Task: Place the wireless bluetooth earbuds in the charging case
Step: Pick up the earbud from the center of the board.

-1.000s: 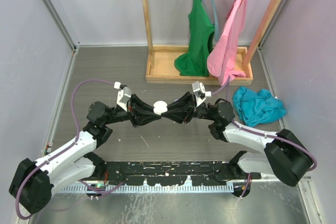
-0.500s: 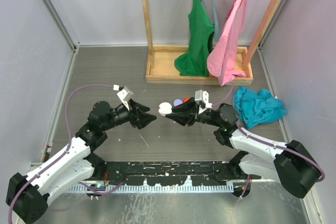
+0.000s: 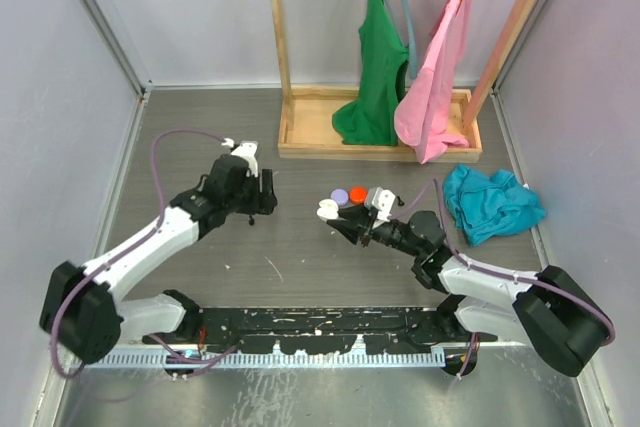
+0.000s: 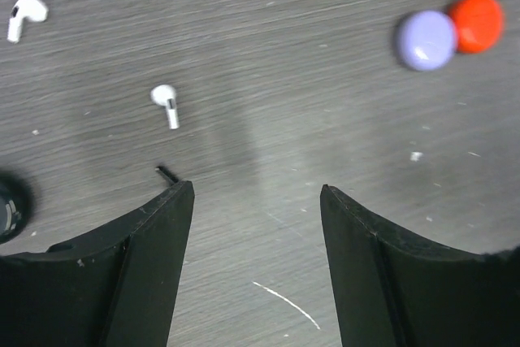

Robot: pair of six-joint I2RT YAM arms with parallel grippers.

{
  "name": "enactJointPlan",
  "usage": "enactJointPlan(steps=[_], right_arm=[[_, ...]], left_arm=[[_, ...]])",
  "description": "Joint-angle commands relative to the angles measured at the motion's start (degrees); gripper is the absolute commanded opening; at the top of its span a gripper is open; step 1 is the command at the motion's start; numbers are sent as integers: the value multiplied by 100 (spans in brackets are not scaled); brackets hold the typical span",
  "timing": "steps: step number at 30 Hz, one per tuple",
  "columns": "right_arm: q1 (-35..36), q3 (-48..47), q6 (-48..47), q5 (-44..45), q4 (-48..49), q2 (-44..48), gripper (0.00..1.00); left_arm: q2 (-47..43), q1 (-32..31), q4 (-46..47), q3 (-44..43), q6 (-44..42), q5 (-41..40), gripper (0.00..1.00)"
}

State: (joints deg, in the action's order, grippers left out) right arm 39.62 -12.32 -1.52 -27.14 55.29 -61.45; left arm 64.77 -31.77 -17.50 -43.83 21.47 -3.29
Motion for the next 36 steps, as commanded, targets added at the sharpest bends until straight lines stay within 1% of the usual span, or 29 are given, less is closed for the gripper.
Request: enactJointPlan(steps=[1,6,10,17,21,25,31,36], right_arm=[[-31,64,-301,564,510,-119,2],[-30,68,-352,684,575,-286,2],[-25,66,-382,771,560,-332,2],[-30,44,-406,806,509,-376,2],[-31,-15,-368,752,473,-447,2],[-31,-43,-344,701,452,-508,2],[-29,-57,-340,702,413,-506,2],[-25,-81,-338,700,371,-535,2]], left_arm=[[857,312,-708,-710,-157,-451,65],[1927,788,-1067,-1389,-348,-48,61],[2630,1108,-1378,-1833,-536,361,56],[3448,1177,-1648,-2448,-754,705,52],[3801,1197,-1806,-2734,-888,543,50],[4079,1193,-1947,-2983,-970,548,47],[4331,1199,-2105,-3202,-1047,507,40],[4553,1199,-2215,-3344,-1088,595,37]])
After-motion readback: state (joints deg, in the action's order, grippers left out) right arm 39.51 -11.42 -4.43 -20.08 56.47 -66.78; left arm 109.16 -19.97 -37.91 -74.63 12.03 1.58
